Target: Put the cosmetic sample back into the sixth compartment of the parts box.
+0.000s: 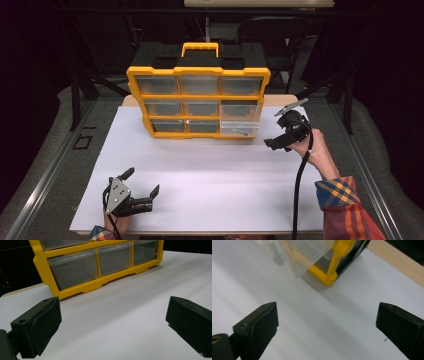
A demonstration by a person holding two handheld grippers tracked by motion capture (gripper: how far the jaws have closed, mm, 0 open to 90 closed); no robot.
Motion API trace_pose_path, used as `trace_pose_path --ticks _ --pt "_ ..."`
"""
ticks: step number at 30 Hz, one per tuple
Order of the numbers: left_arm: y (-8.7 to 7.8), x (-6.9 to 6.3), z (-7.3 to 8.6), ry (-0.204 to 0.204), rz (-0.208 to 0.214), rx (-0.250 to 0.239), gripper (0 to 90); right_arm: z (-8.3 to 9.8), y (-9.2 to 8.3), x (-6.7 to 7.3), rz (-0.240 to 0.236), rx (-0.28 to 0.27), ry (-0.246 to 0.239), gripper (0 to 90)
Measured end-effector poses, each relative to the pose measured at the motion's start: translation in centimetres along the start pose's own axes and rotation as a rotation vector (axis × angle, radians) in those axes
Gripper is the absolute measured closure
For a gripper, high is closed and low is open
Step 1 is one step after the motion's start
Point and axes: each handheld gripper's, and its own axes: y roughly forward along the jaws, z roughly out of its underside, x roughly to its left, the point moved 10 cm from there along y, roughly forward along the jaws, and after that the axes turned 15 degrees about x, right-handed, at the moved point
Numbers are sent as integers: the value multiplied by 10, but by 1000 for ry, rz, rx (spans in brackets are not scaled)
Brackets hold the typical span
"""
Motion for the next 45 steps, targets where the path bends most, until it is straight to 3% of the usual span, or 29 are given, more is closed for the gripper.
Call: trace_pose_path --ticks 5,17,26,33,45 --pt "0 0 0 -2 0 -1 1 5 17 11 -23 -33 -4 8" --pt "-1 0 0 2 0 -4 1 19 41 38 -70 -55 -27 0" --pt "0 0 0 2 1 2 1 30 53 53 -89 -162 -3 0" --pt "1 0 0 3 3 1 1 39 64 67 -83 -210 -8 0" --pt "1 -1 -1 8 2 0 1 60 80 85 -92 -217 0 0"
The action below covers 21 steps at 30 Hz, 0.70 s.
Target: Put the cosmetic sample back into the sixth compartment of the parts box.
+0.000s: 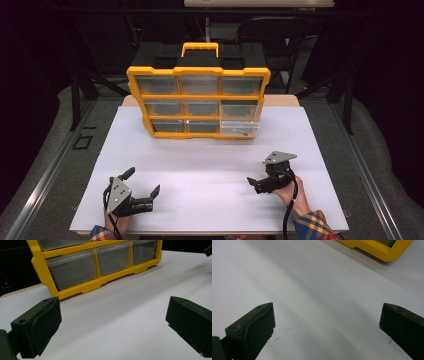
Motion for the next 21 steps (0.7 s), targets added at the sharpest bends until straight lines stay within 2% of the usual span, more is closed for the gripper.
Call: trace_pose_path --ticks 8,14,16,19,21 --pt "0 0 0 3 0 0 1 11 -7 5 11 -55 12 0" --pt "1 2 0 -1 -3 3 1 21 -21 9 46 -123 7 0" --pt "2 1 0 -1 1 3 1 23 -23 10 54 -126 4 0" --pt "1 0 -1 6 1 2 1 26 -32 11 89 -171 -12 0" --pt "0 0 -1 7 1 0 1 27 -36 11 87 -182 -6 0"
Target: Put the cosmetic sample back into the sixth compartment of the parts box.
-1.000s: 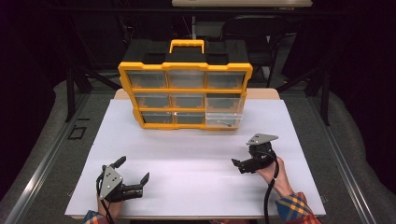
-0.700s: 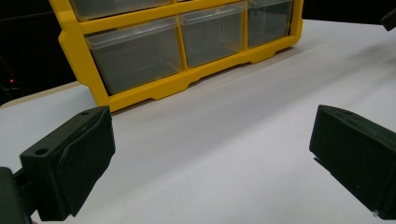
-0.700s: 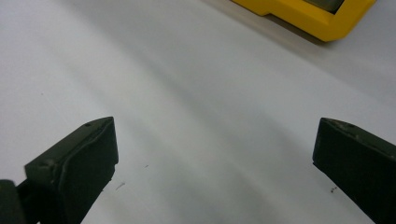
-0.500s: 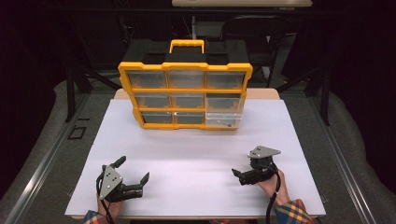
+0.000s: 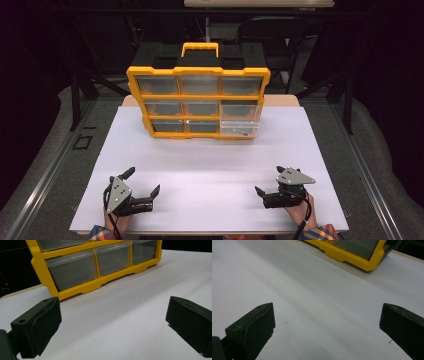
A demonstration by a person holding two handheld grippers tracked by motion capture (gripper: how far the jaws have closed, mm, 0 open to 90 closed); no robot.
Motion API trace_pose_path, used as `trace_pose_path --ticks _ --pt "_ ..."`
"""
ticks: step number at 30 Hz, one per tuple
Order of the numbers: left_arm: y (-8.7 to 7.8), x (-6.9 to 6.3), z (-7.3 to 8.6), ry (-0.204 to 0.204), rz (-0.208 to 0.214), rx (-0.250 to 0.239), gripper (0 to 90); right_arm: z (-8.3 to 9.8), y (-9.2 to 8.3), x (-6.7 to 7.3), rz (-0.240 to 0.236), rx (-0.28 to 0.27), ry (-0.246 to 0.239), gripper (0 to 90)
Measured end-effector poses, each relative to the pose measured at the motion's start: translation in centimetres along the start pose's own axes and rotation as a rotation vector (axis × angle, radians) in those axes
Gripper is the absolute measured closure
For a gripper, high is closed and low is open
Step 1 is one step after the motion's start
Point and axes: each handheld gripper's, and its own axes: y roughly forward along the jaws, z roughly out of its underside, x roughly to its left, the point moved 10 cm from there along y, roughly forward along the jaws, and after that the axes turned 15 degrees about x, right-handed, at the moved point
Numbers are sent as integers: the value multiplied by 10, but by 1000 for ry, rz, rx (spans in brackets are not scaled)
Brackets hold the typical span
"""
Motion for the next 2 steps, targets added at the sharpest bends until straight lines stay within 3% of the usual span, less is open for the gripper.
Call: trace_pose_path --ticks 2 --pt "0 1 0 -2 0 0 0 1 -1 -1 4 -4 1 0"
